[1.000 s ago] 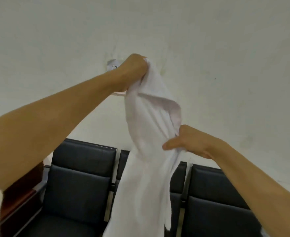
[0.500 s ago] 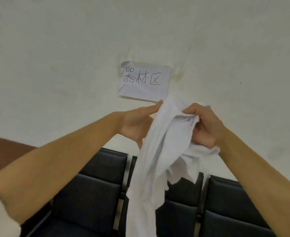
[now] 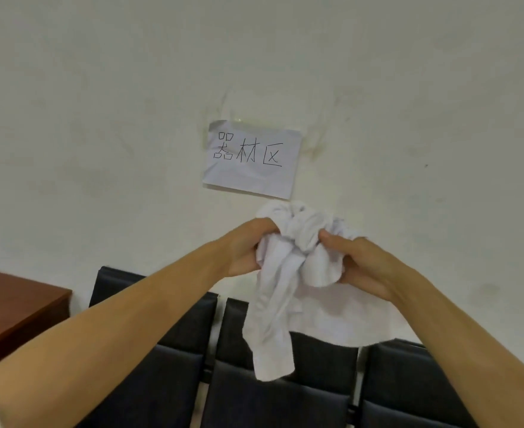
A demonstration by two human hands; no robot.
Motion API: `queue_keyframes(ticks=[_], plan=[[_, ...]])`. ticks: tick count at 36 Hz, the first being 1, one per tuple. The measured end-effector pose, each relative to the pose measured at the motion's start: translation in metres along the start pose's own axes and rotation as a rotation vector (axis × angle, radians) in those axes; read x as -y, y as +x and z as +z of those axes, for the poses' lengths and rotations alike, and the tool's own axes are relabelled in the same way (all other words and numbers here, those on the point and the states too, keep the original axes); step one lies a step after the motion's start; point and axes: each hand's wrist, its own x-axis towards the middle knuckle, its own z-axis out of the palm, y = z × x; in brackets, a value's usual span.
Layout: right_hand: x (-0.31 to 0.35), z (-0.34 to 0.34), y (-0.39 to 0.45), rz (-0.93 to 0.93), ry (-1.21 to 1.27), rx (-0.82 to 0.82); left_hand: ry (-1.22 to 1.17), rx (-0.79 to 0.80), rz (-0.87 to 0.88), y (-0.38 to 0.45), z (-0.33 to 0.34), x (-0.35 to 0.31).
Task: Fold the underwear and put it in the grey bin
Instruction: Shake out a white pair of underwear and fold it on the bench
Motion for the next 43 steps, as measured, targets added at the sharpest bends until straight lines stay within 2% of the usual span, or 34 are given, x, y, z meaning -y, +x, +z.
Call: queue_keyframes(ticks=[3,6,9,11,15,19,28,34,40,43], plan=[[-0.005,-0.01,-0.004,0.111,-0.074,0.032,-0.084,-0.003,0.091,0.008,0.006,-0.006],[-0.008,-0.004,-0.004,0.106,-0.094,0.058,-0.117,0.018,0.145,0.014,0.015,-0.005],[-0.007,0.003,0.001,0.025,-0.045,-0.115,-0.115,0.083,0.232,0.017,0.017,-0.003],[-0.004,-0.001,0.004,0.017,-0.008,-0.257,-0.154,0.054,0.287,0.018,0.013,-0.005],[0.003,-0.022,0.003,0.043,0.086,-0.364,-0.28,0.004,0.299,0.018,-0.005,-0.017],[0.005,-0.041,-0.003,0.066,0.067,-0.349,-0.277,0.081,0.264,0.01,-0.025,-0.032],[-0.005,-0.063,-0.012,0.042,0.252,-0.308,-0.223,-0.156,0.345,0.013,-0.048,-0.027],[0.0,-0.063,-0.031,0.173,-0.005,-0.164,-0.189,-0.325,0.354,0.009,-0.051,-0.034],[-0.002,-0.074,-0.031,0.279,-0.189,-0.268,0.02,-0.224,0.336,0.001,-0.057,-0.04],[-0.003,-0.077,-0.034,0.324,-0.183,-0.273,0.106,-0.208,0.318,0.0,-0.063,-0.038]])
